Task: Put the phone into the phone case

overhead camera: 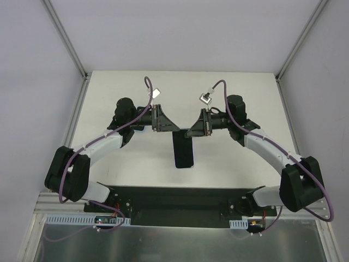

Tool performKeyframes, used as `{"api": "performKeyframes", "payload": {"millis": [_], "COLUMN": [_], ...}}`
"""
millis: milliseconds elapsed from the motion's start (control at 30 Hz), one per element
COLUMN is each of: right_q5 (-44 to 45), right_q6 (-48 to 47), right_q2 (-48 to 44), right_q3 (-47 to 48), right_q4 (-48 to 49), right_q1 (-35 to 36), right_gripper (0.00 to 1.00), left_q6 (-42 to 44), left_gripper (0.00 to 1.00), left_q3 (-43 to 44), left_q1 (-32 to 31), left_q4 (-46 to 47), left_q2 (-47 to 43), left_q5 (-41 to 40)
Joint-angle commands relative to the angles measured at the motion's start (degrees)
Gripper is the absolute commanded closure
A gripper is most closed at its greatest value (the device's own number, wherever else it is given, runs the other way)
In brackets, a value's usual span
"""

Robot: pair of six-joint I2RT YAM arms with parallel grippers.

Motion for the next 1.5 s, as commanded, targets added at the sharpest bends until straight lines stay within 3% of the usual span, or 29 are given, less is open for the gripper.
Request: {"api": "performKeyframes", "payload": {"millis": [0,33,67,167,367,500,633,800,1100,1400,1467], "right_q5": [-1.7,-1.4,-1.0,0.7,4.2,3.5,2.0,0.4,1.3,1.0,0.8], "right_q6": [-2.8,-3.0,-3.1,-4.1,-6.5,-7.2,-8.3,-10.1,-10.5,-8.2,-7.1], "right_q2": [-4.0,-3.8,-3.8,-3.7,-3.2,-4.0,-4.9,-4.6,-4.2,-3.6,-2.9], "right_q3": [0.6,0.8,1.0,2.3,3.8,3.4,3.0,3.1,4.6,6.1,6.8], "right_q4": [-3.1,-3.4,-4.1,-6.9,-11.3,-11.3,-11.3,-11.8,-11.7,-8.7,-8.6], "right_q1": [1.0,1.1,1.2,1.2,1.3,1.4,1.4,1.4,1.5,1.8,1.8], "right_gripper": [0.99,0.98,0.98,0.99,0.99,0.99,0.98,0.99,0.99,0.99,0.99], "left_q6": [-2.6,-3.3,-3.6,-2.6,12.6,14.7,12.7,4.0,2.9,1.8,0.3], "left_gripper": [0.57,0.63,0.80,1.00,1.00,0.53,0.37,0.34,0.33,0.34,0.40], "left_q3": [-0.2,-0.4,-0.6,-1.3,0.8,1.2,-0.9,-2.8,-2.8,-2.0,-1.9], "left_q1": [0.0,0.1,0.1,0.1,-0.1,0.0,0.2,0.7,0.6,0.6,0.6], "left_q4": [8.5,9.6,10.3,9.4,-13.0,-17.4,-15.7,-4.3,-2.2,-0.4,1.8], "left_q2": [-0.6,-0.4,0.0,-0.2,-3.9,-6.0,-8.4,-9.1,-6.7,-2.9,-2.0], "left_q5": [1.3,1.6,1.9,2.0,-3.7,-5.6,-6.0,-3.4,2.6,3.8,4.5]}}
